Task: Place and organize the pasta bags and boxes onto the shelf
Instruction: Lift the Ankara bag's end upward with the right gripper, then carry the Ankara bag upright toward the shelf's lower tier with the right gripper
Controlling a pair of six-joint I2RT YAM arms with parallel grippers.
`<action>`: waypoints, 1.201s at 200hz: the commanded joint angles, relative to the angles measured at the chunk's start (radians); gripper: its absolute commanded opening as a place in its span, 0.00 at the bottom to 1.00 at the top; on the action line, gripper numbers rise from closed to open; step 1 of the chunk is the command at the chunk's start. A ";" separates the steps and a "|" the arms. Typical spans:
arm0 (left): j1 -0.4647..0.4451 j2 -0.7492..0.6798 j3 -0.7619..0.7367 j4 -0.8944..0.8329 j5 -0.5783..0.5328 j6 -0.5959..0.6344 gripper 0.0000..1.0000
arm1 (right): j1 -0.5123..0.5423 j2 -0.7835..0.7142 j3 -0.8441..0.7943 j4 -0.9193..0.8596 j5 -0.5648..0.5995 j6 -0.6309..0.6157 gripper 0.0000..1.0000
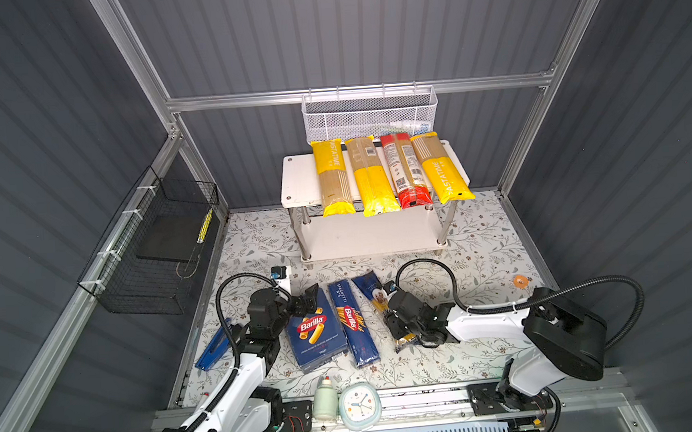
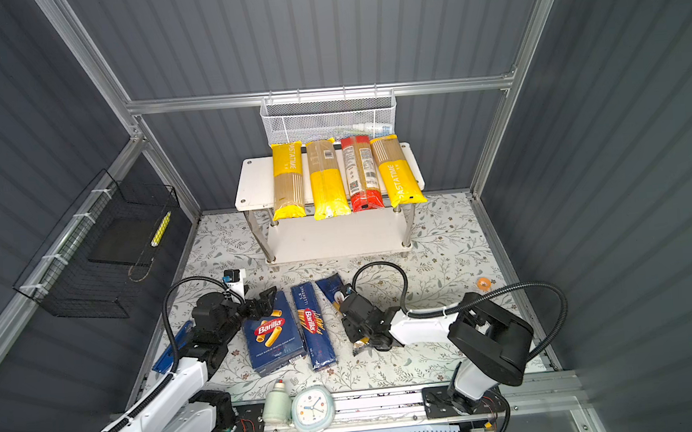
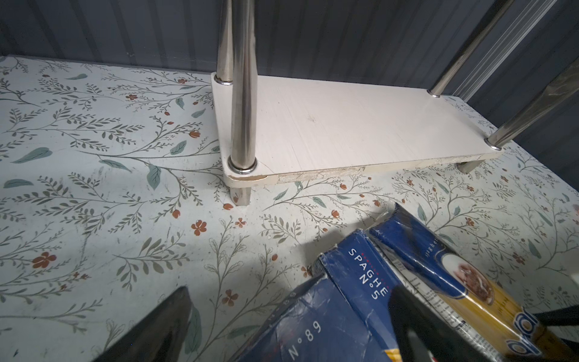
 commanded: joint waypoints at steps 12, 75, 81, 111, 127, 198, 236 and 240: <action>-0.006 -0.018 0.017 -0.007 -0.009 0.020 0.99 | 0.009 -0.018 -0.034 -0.018 0.029 0.067 0.41; -0.006 -0.015 0.019 -0.006 -0.007 0.020 0.99 | 0.008 -0.082 -0.031 -0.002 0.066 0.127 0.25; -0.006 -0.015 0.020 -0.006 -0.008 0.020 0.99 | 0.009 -0.087 -0.032 0.001 0.066 0.128 0.24; -0.006 -0.012 0.020 -0.006 -0.007 0.020 0.99 | 0.009 -0.101 -0.022 -0.015 0.079 0.142 0.19; -0.006 -0.012 0.020 -0.007 -0.007 0.019 0.99 | 0.007 -0.114 -0.022 -0.020 0.097 0.151 0.15; -0.006 -0.006 0.025 -0.008 -0.003 0.022 0.99 | 0.006 -0.191 -0.018 -0.065 0.121 0.165 0.08; -0.006 -0.006 0.023 -0.008 -0.002 0.022 0.99 | 0.006 -0.216 -0.021 -0.074 0.120 0.170 0.06; -0.007 -0.008 0.023 -0.007 -0.001 0.021 0.99 | 0.006 -0.220 -0.022 -0.077 0.122 0.170 0.06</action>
